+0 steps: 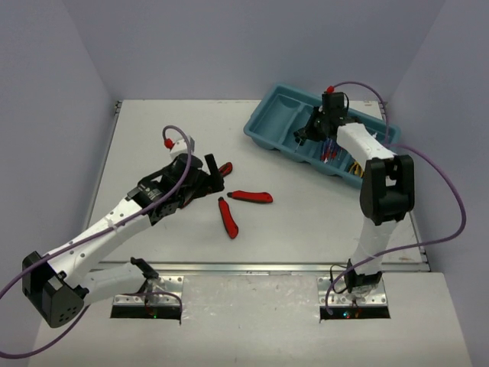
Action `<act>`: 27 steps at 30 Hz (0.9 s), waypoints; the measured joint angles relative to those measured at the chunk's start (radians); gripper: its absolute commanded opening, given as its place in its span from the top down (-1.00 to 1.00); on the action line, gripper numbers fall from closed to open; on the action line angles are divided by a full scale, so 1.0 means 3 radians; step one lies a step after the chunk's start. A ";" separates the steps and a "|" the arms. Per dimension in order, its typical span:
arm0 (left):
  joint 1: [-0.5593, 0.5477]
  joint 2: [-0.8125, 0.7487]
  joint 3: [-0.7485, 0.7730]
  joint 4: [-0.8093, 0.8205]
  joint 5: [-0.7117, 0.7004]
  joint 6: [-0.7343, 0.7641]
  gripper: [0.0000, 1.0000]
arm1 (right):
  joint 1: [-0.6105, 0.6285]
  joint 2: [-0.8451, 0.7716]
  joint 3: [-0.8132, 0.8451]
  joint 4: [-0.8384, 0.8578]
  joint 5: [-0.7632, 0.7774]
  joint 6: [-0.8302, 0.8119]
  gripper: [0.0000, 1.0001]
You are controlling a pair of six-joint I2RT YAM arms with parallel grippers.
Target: Sort the tools into containers
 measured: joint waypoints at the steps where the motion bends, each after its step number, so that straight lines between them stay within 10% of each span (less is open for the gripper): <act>1: 0.0000 -0.0002 -0.0092 -0.0027 -0.0002 0.0002 -1.00 | -0.0037 0.0131 0.0185 -0.0092 0.0037 -0.0037 0.50; 8: 0.0002 0.0006 -0.0409 -0.0229 -0.0005 0.0021 -1.00 | -0.0169 0.0693 0.1249 -0.0650 0.0203 -0.0226 -0.46; 17: 0.0023 0.0055 -0.0278 -0.0406 -0.0118 0.0070 -1.00 | 0.0125 0.0481 0.1027 -0.0866 0.0103 -0.0725 -0.47; 27: 0.0027 -0.0504 0.0365 -0.0705 -0.0481 0.0571 -1.00 | 0.1915 -0.0398 -0.0368 -0.0767 -0.0114 -0.2493 -0.50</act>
